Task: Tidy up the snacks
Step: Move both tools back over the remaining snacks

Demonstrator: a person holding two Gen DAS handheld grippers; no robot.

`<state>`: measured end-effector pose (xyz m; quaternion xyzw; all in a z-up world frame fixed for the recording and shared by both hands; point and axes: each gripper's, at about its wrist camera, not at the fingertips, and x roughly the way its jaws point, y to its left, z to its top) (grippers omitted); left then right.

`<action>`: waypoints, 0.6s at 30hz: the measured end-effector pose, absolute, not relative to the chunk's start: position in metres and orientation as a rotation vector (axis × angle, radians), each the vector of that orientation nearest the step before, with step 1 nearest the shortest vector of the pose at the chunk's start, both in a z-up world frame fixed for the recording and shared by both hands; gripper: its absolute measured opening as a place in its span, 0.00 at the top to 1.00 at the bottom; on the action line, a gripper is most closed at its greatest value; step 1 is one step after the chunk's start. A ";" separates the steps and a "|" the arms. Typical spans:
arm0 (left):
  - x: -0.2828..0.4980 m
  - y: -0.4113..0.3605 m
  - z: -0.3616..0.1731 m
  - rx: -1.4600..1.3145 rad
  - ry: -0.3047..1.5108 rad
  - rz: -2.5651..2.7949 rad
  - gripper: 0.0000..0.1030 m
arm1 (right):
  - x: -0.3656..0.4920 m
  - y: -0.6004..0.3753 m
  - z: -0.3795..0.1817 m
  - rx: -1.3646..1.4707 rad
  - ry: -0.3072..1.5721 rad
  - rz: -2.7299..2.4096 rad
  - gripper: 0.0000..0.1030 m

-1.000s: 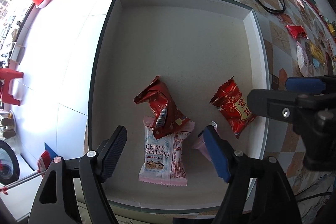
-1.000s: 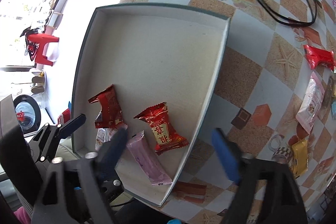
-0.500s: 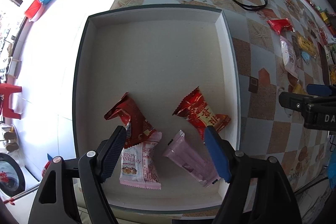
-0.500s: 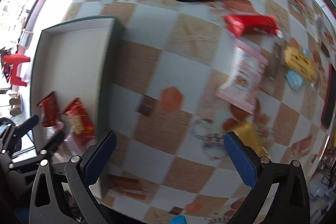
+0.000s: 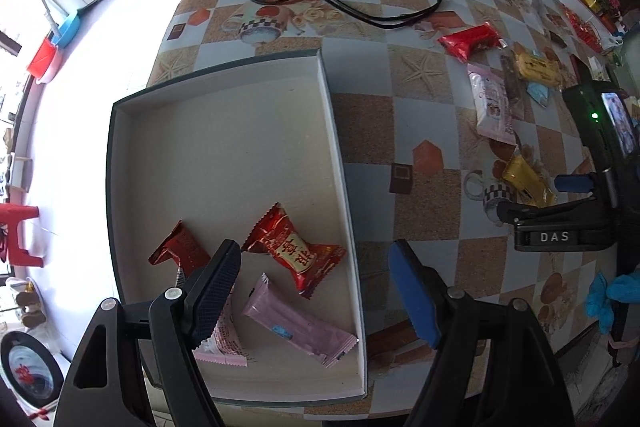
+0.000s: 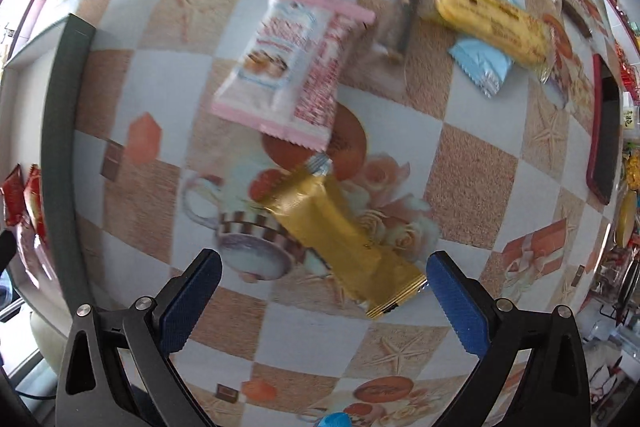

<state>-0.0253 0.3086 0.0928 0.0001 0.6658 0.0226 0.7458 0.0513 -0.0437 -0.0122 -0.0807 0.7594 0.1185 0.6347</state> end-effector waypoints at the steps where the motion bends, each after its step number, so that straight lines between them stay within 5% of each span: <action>1: -0.023 0.302 0.094 0.008 1.459 0.040 0.23 | 0.051 -0.045 -0.016 -0.187 1.739 0.272 0.00; 18: 0.028 0.230 0.073 0.004 1.524 -0.059 0.22 | 0.085 -0.127 -0.055 -0.024 1.741 0.159 0.00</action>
